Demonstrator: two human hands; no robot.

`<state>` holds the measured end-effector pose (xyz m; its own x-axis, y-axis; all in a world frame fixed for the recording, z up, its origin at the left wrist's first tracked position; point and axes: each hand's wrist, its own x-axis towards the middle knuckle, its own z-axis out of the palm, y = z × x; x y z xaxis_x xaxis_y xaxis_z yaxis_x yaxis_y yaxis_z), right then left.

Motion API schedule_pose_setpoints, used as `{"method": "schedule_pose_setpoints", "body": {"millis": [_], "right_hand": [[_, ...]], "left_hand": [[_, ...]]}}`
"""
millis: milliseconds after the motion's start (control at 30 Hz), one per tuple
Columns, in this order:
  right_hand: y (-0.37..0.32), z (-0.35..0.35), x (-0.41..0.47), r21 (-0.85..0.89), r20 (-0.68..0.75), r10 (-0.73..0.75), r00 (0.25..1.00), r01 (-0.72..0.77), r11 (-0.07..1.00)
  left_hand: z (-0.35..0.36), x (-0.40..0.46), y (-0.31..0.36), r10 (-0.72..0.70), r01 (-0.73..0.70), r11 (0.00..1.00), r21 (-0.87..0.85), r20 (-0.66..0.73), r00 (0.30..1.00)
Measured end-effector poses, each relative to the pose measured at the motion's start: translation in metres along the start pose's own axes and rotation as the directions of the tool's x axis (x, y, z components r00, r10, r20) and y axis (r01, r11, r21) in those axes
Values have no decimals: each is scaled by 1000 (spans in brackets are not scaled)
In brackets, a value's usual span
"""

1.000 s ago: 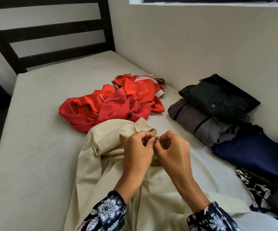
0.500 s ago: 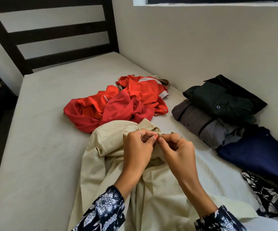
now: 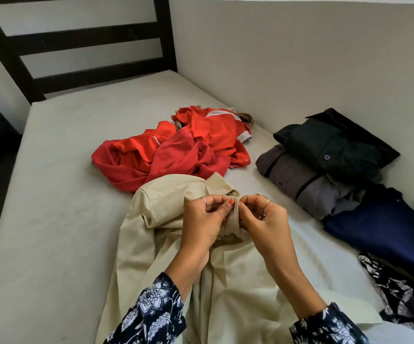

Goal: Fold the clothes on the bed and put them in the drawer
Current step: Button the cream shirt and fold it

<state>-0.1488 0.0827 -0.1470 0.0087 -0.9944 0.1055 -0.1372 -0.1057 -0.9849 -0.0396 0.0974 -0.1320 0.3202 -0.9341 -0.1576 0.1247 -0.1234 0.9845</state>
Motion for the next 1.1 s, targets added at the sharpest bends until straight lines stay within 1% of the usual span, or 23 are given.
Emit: {"method": "schedule_pose_setpoints", "body": {"millis": [133, 233, 333, 400, 467, 533, 633, 733, 800, 867, 900, 933, 967, 1000, 1033, 1100], "right_hand": [[0, 3, -2, -106, -15, -67, 998, 65, 992], [2, 5, -3, -244, -5, -163, 987, 157, 957], [7, 8, -3, -384, 3, -277, 961, 257, 887], [12, 10, -3, -421, -11, -325, 946, 290, 860], [13, 12, -2, -396, -31, -343, 939, 304, 867], [11, 13, -3, -327, -55, -345, 937, 310, 893], [4, 10, -4, -195, -91, -292, 952, 270, 943], [-4, 6, -1, -24, -50, -158, 986, 157, 987], [-11, 0, 3, 159, 23, -50, 999, 45, 986], [-17, -4, 7, 372, 121, 83, 989, -123, 920], [-19, -6, 9, 430, 158, 136, 978, -192, 882], [-19, -8, 10, 440, 171, 164, 972, -224, 870], [-19, -9, 11, 413, 153, 164, 975, -213, 885], [-18, -9, 11, 358, 115, 136, 984, -169, 918], [-17, -9, 8, 273, 67, 89, 994, -104, 956], [-14, -7, 1, 29, -25, -49, 998, 50, 998]], "left_hand": [[0, 3, -5, 39, -38, 996, 85, -8, 999], [3, 3, -8, 42, -42, 986, 160, -1, 999], [8, 2, -9, 10, -9, 989, 145, -8, 1000], [11, 1, -8, -25, 28, 995, 95, -30, 999], [14, 1, -8, -45, 46, 999, 24, -56, 997], [15, 2, -7, -71, 66, 996, -64, -77, 994], [12, 5, -4, -83, 77, 991, -105, -51, 995], [4, 11, 0, -45, 46, 998, -31, 47, 998], [-2, 17, 7, -18, 13, 999, 34, 133, 991], [-7, 23, 14, 0, -22, 995, 99, 212, 977], [-8, 25, 18, 2, -32, 993, 118, 242, 970], [-8, 27, 21, 10, -48, 989, 138, 262, 965], [-7, 29, 24, 28, -72, 985, 159, 267, 963], [-5, 32, 27, 49, -98, 978, 183, 254, 966], [-3, 36, 29, 69, -114, 974, 195, 224, 972], [1, 48, 31, 117, -146, 964, 224, 139, 983]]}}
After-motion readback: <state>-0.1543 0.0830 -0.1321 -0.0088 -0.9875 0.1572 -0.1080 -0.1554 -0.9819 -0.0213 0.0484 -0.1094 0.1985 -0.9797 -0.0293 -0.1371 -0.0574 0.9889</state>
